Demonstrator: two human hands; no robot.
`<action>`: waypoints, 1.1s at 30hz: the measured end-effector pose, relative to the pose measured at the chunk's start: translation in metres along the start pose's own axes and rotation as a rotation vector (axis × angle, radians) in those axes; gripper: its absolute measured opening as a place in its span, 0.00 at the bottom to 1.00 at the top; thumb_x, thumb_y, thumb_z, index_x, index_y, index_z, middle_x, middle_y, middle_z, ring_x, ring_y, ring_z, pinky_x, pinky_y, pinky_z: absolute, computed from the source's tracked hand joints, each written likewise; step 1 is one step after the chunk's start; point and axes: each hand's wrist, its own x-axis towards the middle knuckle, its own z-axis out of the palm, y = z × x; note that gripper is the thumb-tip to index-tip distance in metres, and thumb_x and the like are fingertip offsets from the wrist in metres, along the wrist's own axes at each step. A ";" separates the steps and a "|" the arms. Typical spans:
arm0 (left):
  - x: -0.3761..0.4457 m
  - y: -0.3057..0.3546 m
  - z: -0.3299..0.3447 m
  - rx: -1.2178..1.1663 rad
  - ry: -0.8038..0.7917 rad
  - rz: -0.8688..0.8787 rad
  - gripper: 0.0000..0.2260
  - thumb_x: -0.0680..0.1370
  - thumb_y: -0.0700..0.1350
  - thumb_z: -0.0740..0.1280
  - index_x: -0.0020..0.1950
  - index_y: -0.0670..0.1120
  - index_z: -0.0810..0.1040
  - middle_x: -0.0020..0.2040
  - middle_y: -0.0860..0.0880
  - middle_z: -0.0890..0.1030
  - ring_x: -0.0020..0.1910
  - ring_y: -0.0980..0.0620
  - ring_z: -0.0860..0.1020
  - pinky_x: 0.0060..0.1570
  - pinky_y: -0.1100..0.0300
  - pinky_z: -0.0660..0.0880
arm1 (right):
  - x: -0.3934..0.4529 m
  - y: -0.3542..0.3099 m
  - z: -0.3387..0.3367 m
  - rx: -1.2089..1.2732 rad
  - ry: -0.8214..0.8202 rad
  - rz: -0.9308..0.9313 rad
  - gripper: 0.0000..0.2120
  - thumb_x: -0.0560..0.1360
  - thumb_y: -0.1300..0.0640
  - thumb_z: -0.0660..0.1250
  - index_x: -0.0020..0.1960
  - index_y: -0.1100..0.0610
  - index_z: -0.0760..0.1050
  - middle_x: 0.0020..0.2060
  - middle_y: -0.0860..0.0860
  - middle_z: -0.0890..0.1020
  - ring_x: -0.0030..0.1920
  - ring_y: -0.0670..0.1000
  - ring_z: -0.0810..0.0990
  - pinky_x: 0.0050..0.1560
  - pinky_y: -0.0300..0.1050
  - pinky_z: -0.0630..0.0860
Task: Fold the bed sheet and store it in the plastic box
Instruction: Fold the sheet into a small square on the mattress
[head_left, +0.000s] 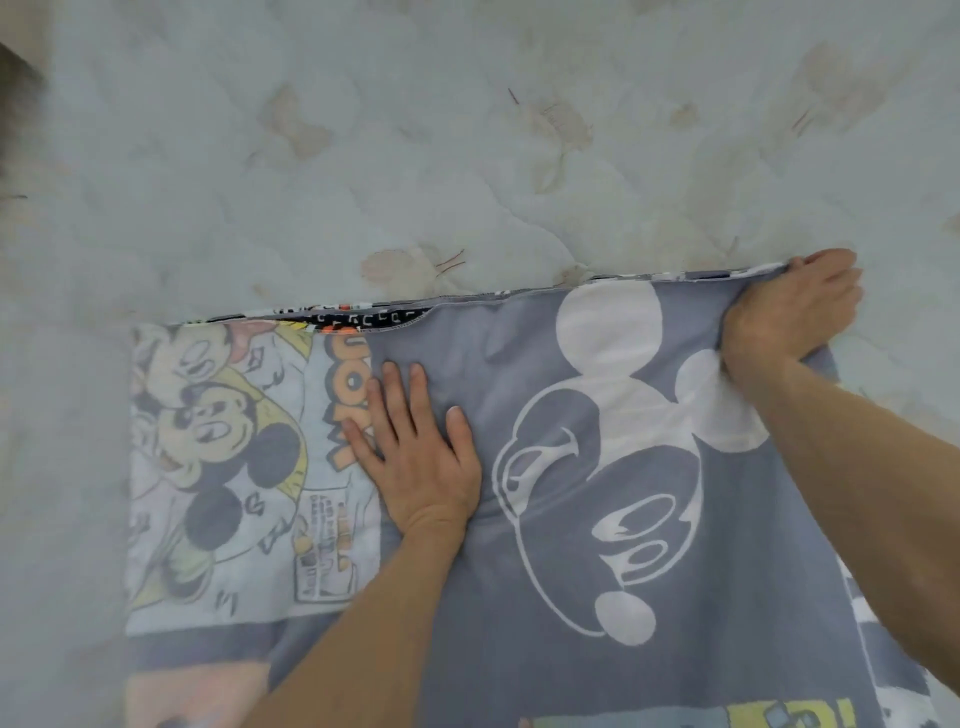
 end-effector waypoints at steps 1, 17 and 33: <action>-0.001 0.002 -0.008 0.001 -0.033 -0.006 0.29 0.84 0.58 0.51 0.84 0.51 0.57 0.84 0.50 0.57 0.83 0.48 0.54 0.80 0.37 0.47 | -0.002 0.000 0.002 -0.009 -0.002 0.001 0.20 0.83 0.53 0.50 0.68 0.62 0.67 0.63 0.60 0.74 0.64 0.62 0.71 0.61 0.57 0.65; 0.211 -0.189 -0.102 -0.230 -0.193 -0.799 0.44 0.71 0.64 0.75 0.79 0.45 0.63 0.76 0.41 0.68 0.75 0.39 0.67 0.76 0.45 0.63 | -0.002 -0.009 0.018 -0.037 0.048 0.082 0.21 0.82 0.55 0.48 0.69 0.63 0.69 0.63 0.62 0.76 0.62 0.65 0.75 0.61 0.61 0.69; 0.207 -0.169 -0.143 -0.538 -0.203 -0.596 0.12 0.74 0.54 0.75 0.49 0.48 0.80 0.48 0.48 0.83 0.44 0.48 0.80 0.35 0.62 0.77 | -0.002 -0.010 0.014 -0.006 0.011 0.034 0.22 0.83 0.56 0.46 0.70 0.63 0.68 0.65 0.62 0.74 0.65 0.65 0.72 0.62 0.59 0.66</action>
